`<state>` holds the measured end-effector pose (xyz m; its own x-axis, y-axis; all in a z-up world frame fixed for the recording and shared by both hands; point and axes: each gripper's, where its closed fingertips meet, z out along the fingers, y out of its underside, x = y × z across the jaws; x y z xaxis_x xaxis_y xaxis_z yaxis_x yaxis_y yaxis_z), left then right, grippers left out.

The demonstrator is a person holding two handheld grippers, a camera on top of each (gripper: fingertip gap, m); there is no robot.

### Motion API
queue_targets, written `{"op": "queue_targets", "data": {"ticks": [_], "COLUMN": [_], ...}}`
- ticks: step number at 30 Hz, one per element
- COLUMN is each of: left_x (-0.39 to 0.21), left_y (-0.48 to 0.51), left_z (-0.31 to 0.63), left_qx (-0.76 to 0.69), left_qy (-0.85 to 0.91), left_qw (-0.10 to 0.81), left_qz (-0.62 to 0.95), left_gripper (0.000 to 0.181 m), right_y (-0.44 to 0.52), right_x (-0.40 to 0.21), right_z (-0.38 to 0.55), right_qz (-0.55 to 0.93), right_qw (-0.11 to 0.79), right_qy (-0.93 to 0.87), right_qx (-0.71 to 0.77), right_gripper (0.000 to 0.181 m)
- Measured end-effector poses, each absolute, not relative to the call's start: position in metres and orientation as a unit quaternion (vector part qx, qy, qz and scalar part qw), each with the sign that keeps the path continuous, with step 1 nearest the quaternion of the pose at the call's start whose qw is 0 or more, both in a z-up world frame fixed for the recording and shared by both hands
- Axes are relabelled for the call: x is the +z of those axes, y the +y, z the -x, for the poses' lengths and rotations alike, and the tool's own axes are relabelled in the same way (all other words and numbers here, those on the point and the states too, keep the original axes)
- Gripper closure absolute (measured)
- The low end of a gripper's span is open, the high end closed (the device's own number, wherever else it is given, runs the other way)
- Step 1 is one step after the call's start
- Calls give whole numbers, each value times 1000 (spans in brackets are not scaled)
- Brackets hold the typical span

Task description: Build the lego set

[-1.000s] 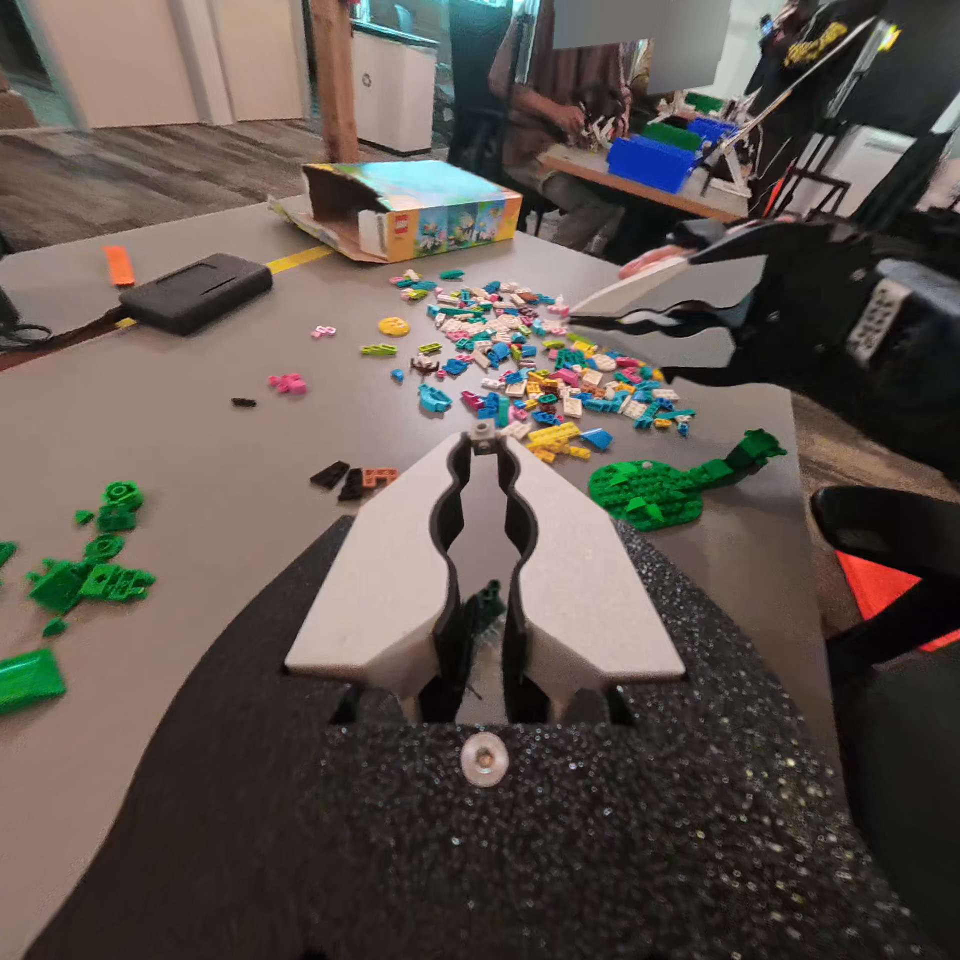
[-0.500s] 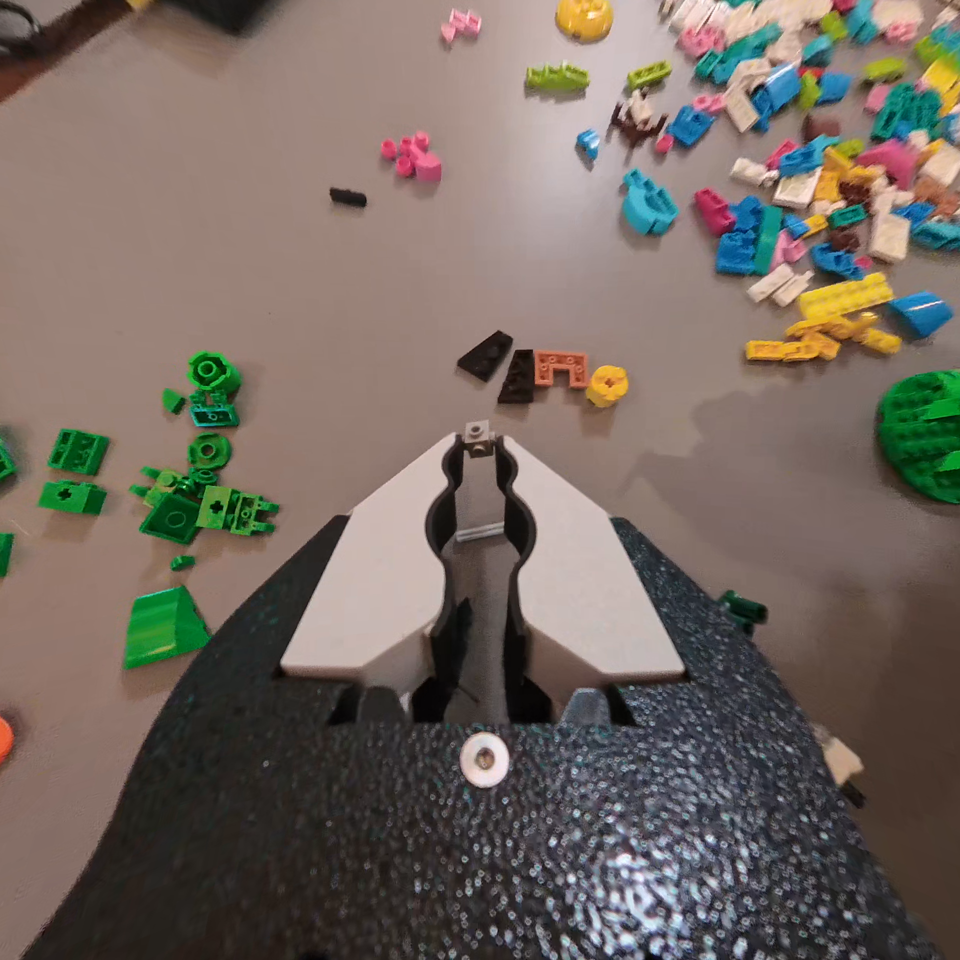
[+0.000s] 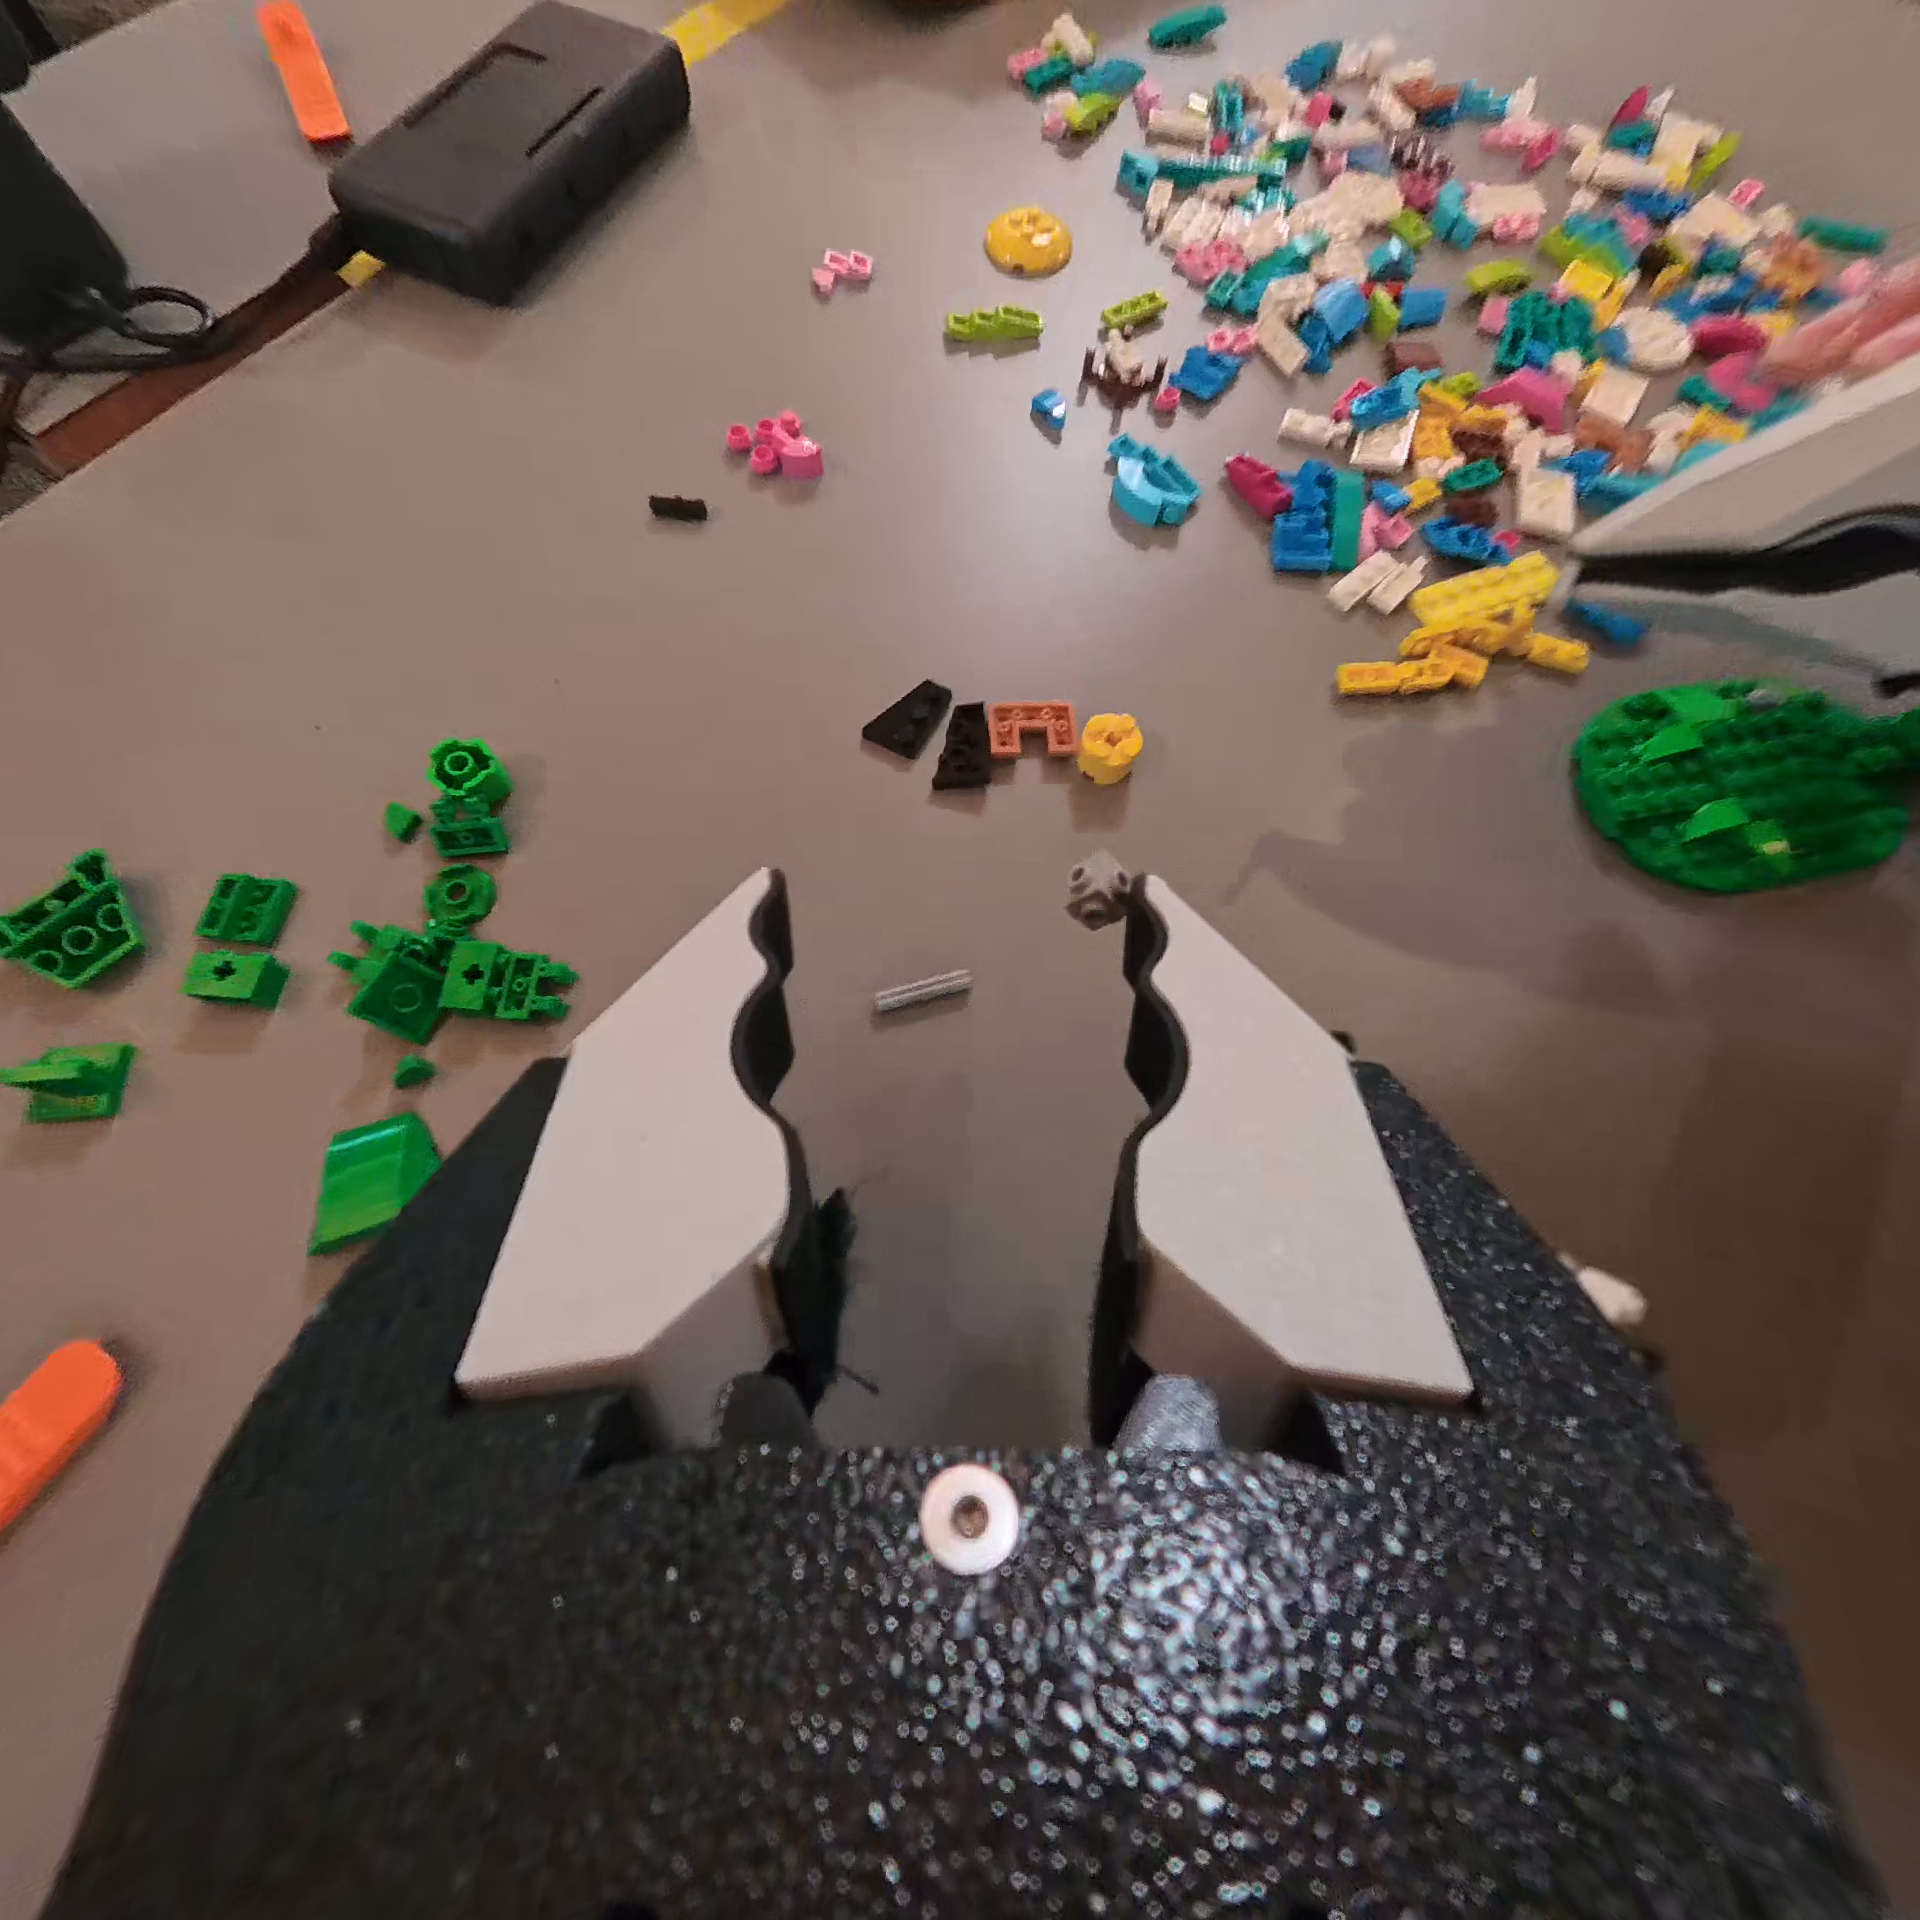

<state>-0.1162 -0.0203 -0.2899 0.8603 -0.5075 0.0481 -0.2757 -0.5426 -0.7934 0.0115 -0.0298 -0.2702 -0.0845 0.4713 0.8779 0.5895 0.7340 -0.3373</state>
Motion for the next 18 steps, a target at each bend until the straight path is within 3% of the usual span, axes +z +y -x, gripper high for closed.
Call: {"op": "queue_targets", "data": {"ticks": [5,10,18], "left_x": [-298,-292,-309], "left_y": [-14,-5,8], "left_z": [121,116,100], "left_qx": [-107,-85,-41], "left_qy": [268,316,400], "left_qw": [408,440,414], "left_qz": [866,836,817], "left_gripper": [103,106,108], "right_y": [-32,-27,-12], "right_x": [-269,-272,-297], "right_z": [-9,21,73], "right_qz": [366,414,418], "right_qw": [572,551,485], "right_qy": [-732,-725,-768], "right_qx": [-51,6,19], "right_gripper": [180,180,180]}}
